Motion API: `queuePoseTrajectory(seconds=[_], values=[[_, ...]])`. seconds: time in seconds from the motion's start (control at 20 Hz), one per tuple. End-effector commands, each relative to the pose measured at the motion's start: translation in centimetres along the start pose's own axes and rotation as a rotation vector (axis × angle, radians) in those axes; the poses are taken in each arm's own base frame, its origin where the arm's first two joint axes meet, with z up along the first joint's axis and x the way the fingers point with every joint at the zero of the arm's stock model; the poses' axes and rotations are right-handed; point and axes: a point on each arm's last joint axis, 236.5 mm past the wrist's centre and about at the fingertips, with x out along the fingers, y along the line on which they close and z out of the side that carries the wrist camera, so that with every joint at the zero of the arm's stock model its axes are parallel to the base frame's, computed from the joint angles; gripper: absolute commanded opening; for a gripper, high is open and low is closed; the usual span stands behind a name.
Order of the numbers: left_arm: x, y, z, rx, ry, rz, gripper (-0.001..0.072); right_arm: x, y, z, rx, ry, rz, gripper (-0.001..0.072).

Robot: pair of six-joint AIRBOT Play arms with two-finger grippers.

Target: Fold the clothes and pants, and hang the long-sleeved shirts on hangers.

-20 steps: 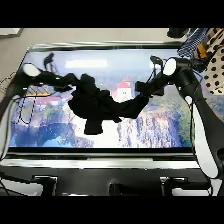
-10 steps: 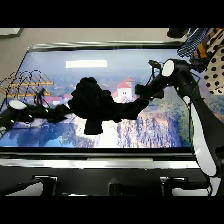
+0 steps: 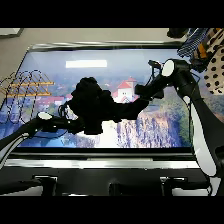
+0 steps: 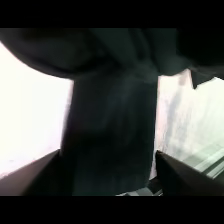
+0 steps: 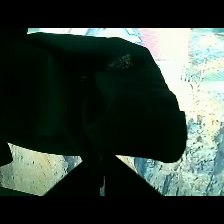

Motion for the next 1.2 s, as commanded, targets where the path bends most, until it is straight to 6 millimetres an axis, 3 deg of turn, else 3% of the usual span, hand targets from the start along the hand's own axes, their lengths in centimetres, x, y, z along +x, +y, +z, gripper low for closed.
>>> queuePoseTrajectory(seconds=[0.0, 0.05, 0.15, 0.25, 0.35, 0.45, 0.5, 0.55, 0.65, 0.75, 0.85, 1.0, 1.15], values=[[1.2, -0.2, -0.7, -0.016, 0.014, 0.001, 0.0148, 0.1, 0.1, 0.1, 0.003, -0.005, 0.002, 0.0023], [1.0, -0.4, -0.5, -0.014, 0.014, -0.007, 0.0021, 0.0, 0.1, 0.2, 0.005, -0.008, 0.003, 0.0023], [-0.9, -1.9, 1.7, 0.02, -0.007, -0.042, 0.0019, -0.5, 0.3, 0.9, 0.022, -0.043, 0.007, 0.0022], [-5.8, -4.5, 6.7, 0.108, -0.118, -0.029, 0.0017, -3.4, -0.1, 3.6, 0.012, -0.18, -0.03, 0.0022], [-14.5, -8.0, 13.3, 0.203, -0.337, 0.058, 0.0017, -10.1, -1.4, 7.8, 0.028, -0.427, -0.123, 0.0021], [-26.4, -14.9, 18.2, 0.33, -0.63, 0.081, 0.0017, -18.9, -1.8, 10.8, 0.046, -0.686, -0.181, 0.0021], [-31.8, -19.0, 18.9, 0.41, -0.758, 0.06, 0.0017, -23.3, -1.7, 11.4, 0.048, -0.801, -0.193, 0.0021], [-37.0, -23.0, 18.6, 0.49, -0.878, 0.035, 0.0018, -28.0, -1.5, 11.3, 0.049, -0.914, -0.197, 0.0021], [-46.4, -30.2, 15.3, 0.645, -1.098, -0.009, 0.0018, -36.3, -1.2, 9.6, 0.065, -1.105, -0.189, 0.0022], [-52.8, -34.5, 10.5, 0.737, -1.265, -0.044, 0.0018, -42.8, -1.4, 5.9, 0.082, -1.241, -0.181, 0.0022], [-56.4, -35.5, 5.9, 0.725, -1.379, -0.06, 0.0018, -47.7, -1.5, 1.5, 0.082, -1.33, -0.161, 0.0022], [-59.0, -34.7, 0.0, 0.705, -1.489, -0.007, 0.0019, -53.5, -1.7, -5.5, 0.077, -1.451, -0.116, 0.0022], [-60.9, -35.1, -5.3, 0.742, -1.585, 0.036, 0.002, -57.5, -1.7, -10.9, 0.077, -1.557, -0.053, 0.0022]])
